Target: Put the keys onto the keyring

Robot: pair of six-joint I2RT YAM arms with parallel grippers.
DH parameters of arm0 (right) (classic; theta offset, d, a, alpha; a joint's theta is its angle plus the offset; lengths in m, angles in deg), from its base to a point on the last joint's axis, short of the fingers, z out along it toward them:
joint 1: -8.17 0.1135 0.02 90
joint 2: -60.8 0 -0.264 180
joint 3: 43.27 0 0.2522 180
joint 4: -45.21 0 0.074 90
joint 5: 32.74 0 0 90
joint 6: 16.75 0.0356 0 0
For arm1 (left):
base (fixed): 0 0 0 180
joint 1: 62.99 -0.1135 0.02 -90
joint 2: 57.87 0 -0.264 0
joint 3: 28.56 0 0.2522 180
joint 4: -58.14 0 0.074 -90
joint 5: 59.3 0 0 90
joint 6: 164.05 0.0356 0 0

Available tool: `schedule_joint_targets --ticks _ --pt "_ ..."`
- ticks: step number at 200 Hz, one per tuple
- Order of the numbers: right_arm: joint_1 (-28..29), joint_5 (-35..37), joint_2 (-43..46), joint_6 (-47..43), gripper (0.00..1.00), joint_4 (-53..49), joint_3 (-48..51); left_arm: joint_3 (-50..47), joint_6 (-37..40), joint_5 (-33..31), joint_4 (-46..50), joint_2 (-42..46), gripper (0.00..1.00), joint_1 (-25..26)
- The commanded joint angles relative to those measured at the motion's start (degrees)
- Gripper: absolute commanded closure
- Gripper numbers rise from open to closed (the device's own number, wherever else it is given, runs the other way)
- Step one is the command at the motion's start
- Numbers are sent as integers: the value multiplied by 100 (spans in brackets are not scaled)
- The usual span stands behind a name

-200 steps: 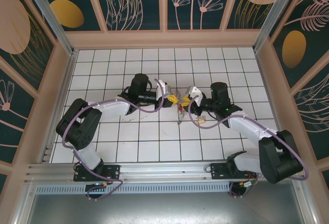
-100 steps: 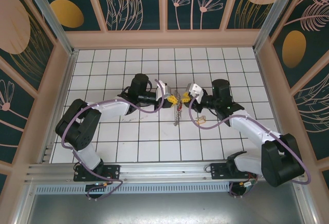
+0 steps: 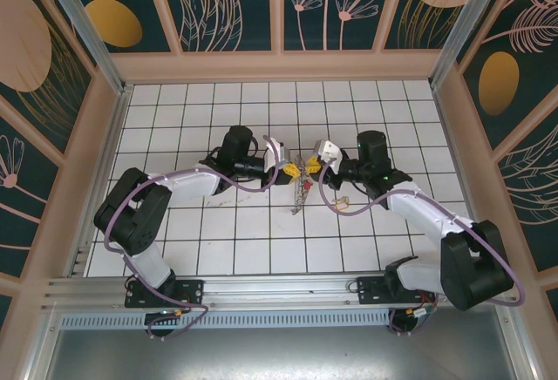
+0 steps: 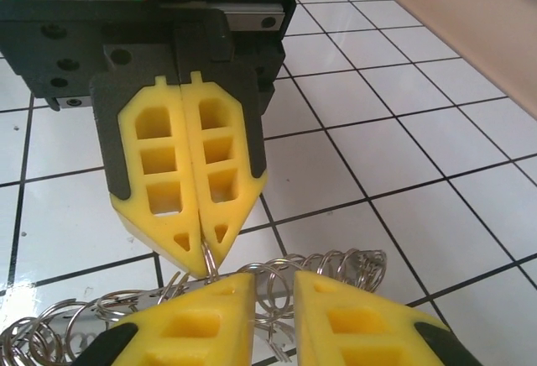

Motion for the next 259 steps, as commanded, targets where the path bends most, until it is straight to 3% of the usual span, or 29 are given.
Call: schedule_joint_targets --ticks 1,259 --pt "33 -333 -74 -228 82 -205 -193 189 122 212 -55 167 100 45" --pt "161 -431 -326 -674 81 -793 -533 277 184 254 151 107 100 41"
